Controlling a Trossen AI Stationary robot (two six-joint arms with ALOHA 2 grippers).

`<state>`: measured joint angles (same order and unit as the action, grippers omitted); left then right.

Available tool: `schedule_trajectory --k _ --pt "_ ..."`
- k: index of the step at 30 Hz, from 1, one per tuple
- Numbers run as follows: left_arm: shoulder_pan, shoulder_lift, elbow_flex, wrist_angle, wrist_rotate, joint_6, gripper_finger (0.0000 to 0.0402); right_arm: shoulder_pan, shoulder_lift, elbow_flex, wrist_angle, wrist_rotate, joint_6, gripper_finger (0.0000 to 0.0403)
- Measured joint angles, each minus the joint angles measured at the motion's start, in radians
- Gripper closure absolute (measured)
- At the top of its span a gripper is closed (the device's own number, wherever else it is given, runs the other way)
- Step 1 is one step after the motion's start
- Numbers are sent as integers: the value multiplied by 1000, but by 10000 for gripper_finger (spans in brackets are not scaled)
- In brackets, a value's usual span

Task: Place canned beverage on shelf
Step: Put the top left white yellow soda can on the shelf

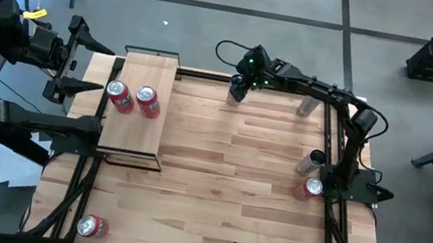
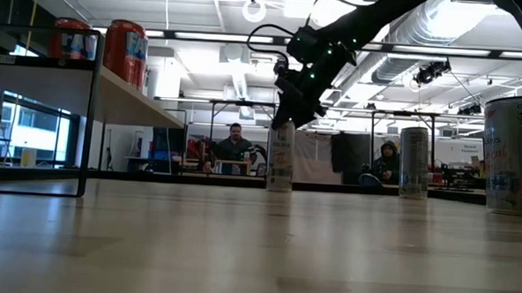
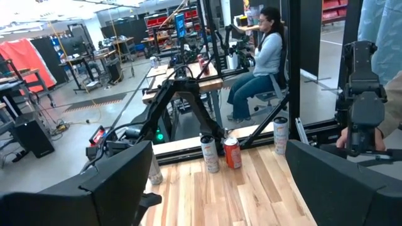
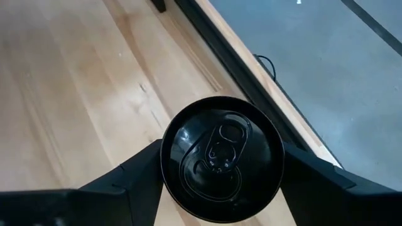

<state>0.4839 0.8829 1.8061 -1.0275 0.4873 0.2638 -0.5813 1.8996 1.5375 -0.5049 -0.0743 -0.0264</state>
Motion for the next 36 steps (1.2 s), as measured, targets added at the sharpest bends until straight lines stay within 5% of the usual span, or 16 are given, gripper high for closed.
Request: schedule_trajectory --k 12,23,36 --pt "0 0 0 0 0 0 44 10 -2 0 0 -196 -17 158" --pt "0 0 0 0 0 0 44 142 -18 40 13 -310 -221 158" --pt "0 0 -1 1 0 0 44 281 184 402 -275 -267 -417 159"
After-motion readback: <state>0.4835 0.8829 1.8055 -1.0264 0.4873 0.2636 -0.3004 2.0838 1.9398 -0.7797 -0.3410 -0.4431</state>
